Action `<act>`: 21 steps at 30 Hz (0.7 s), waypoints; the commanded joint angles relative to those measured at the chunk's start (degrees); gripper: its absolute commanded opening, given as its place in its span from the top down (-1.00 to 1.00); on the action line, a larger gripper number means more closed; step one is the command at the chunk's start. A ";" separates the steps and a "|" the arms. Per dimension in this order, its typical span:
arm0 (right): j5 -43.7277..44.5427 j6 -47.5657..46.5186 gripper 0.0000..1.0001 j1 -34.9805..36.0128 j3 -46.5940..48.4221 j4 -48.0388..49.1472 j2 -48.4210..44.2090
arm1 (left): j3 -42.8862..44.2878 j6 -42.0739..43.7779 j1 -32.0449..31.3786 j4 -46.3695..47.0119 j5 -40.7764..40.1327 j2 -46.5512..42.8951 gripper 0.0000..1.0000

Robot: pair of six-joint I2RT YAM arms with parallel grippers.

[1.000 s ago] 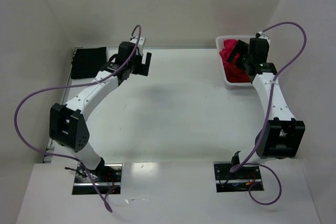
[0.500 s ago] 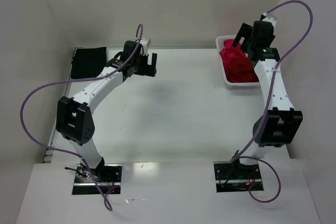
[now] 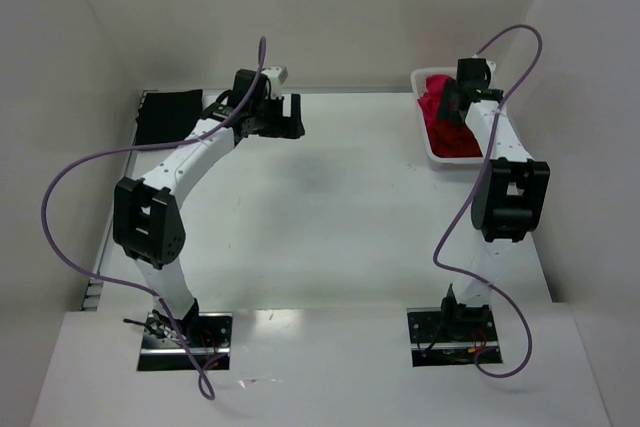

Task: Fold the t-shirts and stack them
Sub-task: Grab crumpled tshirt from bin with the right arm

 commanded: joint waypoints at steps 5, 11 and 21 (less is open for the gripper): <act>-3.74 7.37 -0.91 -1.57 -3.55 -2.50 0.10 | 1.51 0.09 1.20 -0.16 3.85 0.91 -1.00; -6.02 9.74 -0.77 -2.62 -9.54 6.38 -3.86 | 0.99 0.62 1.20 -0.16 4.55 0.91 -1.00; -8.86 12.82 0.79 -3.24 -8.48 11.74 -0.61 | 0.99 0.62 1.20 -1.39 5.07 -0.14 -1.00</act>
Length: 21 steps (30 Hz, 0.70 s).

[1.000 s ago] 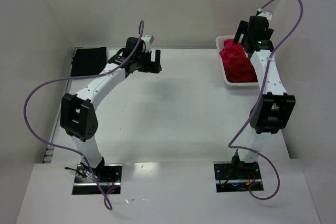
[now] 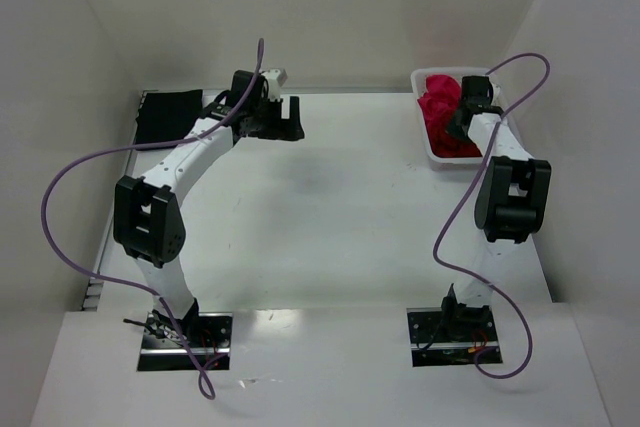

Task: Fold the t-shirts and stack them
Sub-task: Grab crumpled tshirt from bin with the right arm

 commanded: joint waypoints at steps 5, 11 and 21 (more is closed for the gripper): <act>4.32 1.44 0.99 -0.36 4.91 6.72 -1.27 | 0.99 1.10 -0.09 -0.80 1.54 -1.94 -1.00; 0.11 1.43 0.99 -0.36 14.50 1.17 -3.99 | 0.99 0.57 -0.09 -0.28 2.85 -3.09 -1.00; -25.38 0.90 0.99 3.94 10.22 8.63 -21.29 | 8.98 0.57 2.62 1.31 13.31 0.34 -1.00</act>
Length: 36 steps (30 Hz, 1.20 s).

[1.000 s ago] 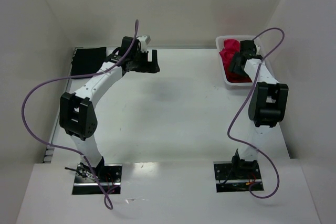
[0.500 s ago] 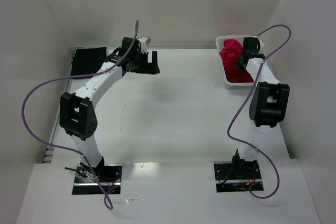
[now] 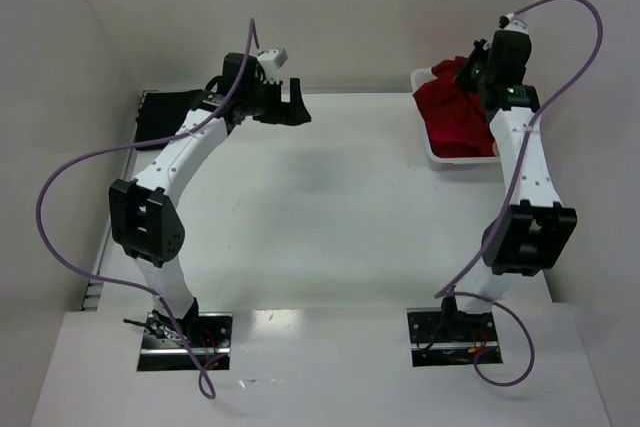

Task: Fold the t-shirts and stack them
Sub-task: Grab crumpled tshirt from bin with the right arm, then move the tshirt to the center of the board

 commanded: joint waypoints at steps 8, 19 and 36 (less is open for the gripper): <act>-8.31 2.36 0.99 7.63 19.58 -5.34 -14.81 | 5.59 -0.85 7.45 2.82 16.80 1.31 -1.00; -14.63 7.98 0.99 7.63 23.32 0.59 -19.63 | 3.04 -0.59 7.45 1.15 22.42 -2.90 -1.00; -34.92 12.03 0.99 10.34 -12.21 2.54 -34.24 | -15.68 6.97 7.97 -4.65 -1.73 -18.46 -1.00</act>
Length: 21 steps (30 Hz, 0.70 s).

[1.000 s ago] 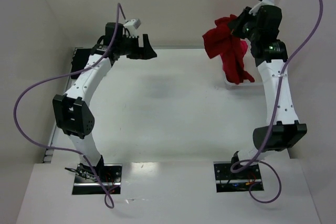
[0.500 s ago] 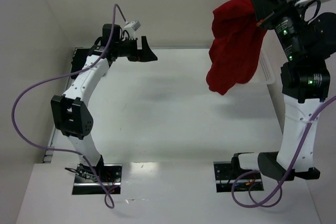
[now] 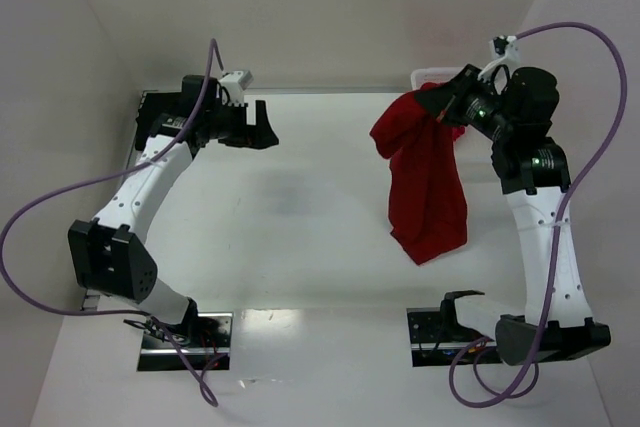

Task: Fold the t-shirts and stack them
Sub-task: Move the tshirt to the center of the board

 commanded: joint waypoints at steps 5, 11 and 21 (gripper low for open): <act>0.28 0.32 0.99 7.38 14.07 0.90 9.65 | 3.48 0.21 0.52 -2.01 -6.76 -4.31 -1.00; 2.12 -0.64 0.99 17.12 27.09 -1.74 22.69 | 1.73 -1.82 0.52 -3.95 -7.89 -5.97 -1.00; 14.85 -6.26 0.99 22.24 -0.36 2.92 22.27 | -4.60 -2.52 0.52 -3.86 -21.88 -15.47 -1.00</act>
